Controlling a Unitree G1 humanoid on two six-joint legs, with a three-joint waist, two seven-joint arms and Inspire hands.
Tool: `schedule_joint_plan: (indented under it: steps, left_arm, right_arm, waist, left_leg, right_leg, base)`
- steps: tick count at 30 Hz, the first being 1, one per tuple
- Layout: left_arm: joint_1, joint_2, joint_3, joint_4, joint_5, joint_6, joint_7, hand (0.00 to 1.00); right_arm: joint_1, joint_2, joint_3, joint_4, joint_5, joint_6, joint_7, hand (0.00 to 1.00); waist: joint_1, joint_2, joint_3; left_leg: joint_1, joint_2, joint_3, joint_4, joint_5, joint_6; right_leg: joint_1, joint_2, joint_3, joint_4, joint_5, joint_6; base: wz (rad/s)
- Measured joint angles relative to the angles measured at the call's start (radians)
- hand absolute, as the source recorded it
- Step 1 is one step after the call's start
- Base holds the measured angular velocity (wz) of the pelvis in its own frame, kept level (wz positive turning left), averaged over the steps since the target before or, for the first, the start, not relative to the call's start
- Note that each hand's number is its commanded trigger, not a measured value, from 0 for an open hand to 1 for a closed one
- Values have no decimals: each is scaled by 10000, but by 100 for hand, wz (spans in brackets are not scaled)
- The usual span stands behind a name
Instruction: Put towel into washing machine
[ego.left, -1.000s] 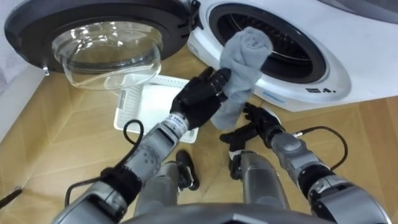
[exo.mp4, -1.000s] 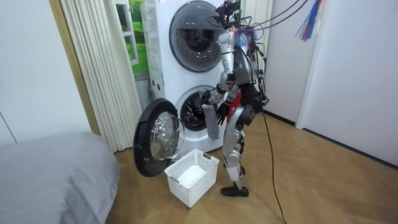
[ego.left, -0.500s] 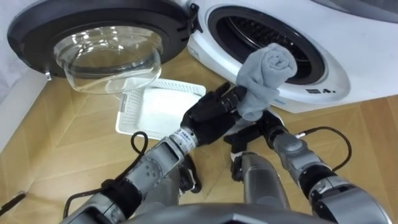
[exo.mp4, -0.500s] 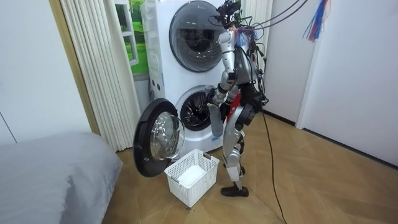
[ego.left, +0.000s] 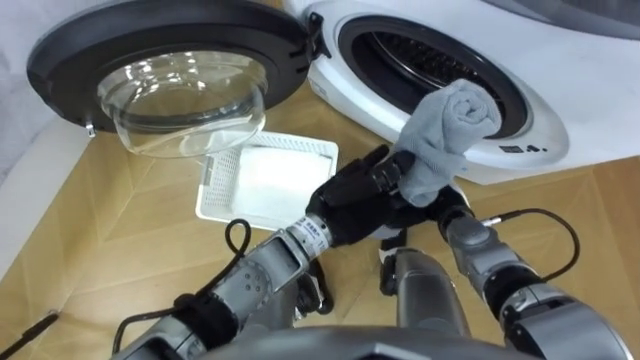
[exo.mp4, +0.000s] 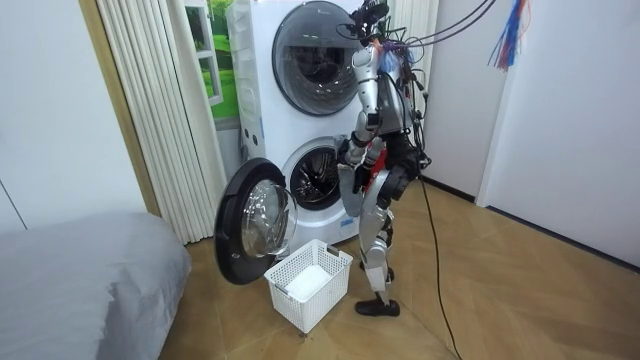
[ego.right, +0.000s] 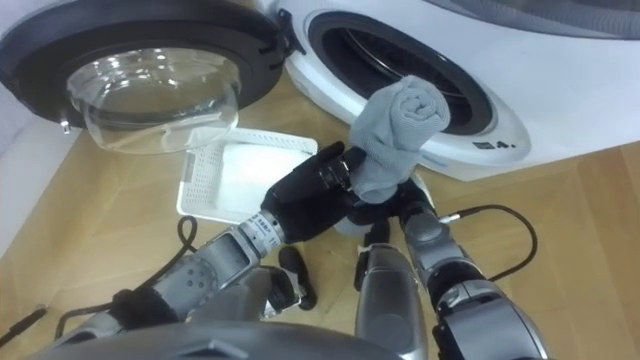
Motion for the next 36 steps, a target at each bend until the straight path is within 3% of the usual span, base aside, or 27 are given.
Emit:
schedule_joint_plan:
  steps: [1,2,6,15,19,22,25,26,30,32,36]
  left_arm:
    - [0,-14,1,-2,-79,-5,-1,100]
    - [3,-17,-1,-1,-188,-7,-1,0]
    - [10,-14,-1,0,-211,-9,-1,0]
    - [141,265,329,343,-542,206,-407,0]
    - [276,630,1247,1765,538,159,-526,0]
    - [524,1148,2015,2698,1744,-125,-197,0]
    - [634,1507,2569,3482,3670,-404,533,0]
    - [640,1542,2840,3706,4868,-464,814,0]
    - [871,1707,3417,4010,7046,-528,1678,0]
    - [920,1822,3498,3983,7351,-614,2082,0]
    - [1127,2058,3575,3988,7978,-670,2561,0]
  right_arm:
    - [0,-1,-76,0,-2,1,-33,100]
    - [-2,1,-172,-5,-5,1,-71,100]
    - [-10,5,-204,-4,20,11,-172,100]
    - [-87,-125,-302,-32,111,426,-484,100]
    - [-125,-411,-638,-26,271,413,-570,100]
    - [-249,-750,-700,24,607,374,-732,100]
    - [-496,-1223,-697,409,1033,272,-735,100]
    - [-567,-1456,-781,579,1185,260,-710,100]
    - [-752,-2131,-797,1026,1744,196,-392,100]
    - [-801,-2573,-782,1224,2210,197,-195,100]
    - [-1089,-2974,-891,1533,2539,188,75,100]
  waist:
    - [2,14,1]
    - [4,31,2]
    - [39,66,6]
    - [639,144,31]
    - [1122,257,82]
    - [1381,343,95]
    - [1561,474,114]
    - [1618,525,108]
    - [1752,559,107]
    - [1842,548,117]
    - [1845,543,121]
  left_leg:
    - [-1,1,-1,-3,1,-1]
    - [-5,2,-1,-10,2,-1]
    - [-9,-7,-15,-69,3,0]
    - [99,-36,33,-358,51,-25]
    - [87,-33,28,-476,107,-75]
    - [-79,-44,-62,-479,173,-103]
    - [-294,-146,-276,-483,241,-112]
    - [-377,-197,-350,-488,284,-85]
    - [-568,-322,-510,-482,331,-43]
    - [-620,-385,-545,-476,349,-16]
    - [-658,-559,-518,-475,374,28]
  right_leg:
    - [0,-1,-6,-17,-2,3]
    - [0,0,-8,-36,-6,9]
    - [9,-3,-24,-91,-13,23]
    - [34,7,12,-172,-23,40]
    - [-21,30,-9,-166,-64,3]
    - [-141,11,-140,-160,-100,-32]
    - [-236,-57,-337,-129,-158,-28]
    - [-295,-140,-450,-58,-213,-10]
    - [-452,-317,-621,137,-347,35]
    - [-602,-483,-630,450,-509,82]
    - [-860,-728,-564,922,-724,97]
  base:
    - [0]
    - [0]
    - [0]
    - [-2]
    - [3]
    - [11]
    - [23]
    - [37]
    - [20]
    - [20]
    - [6]
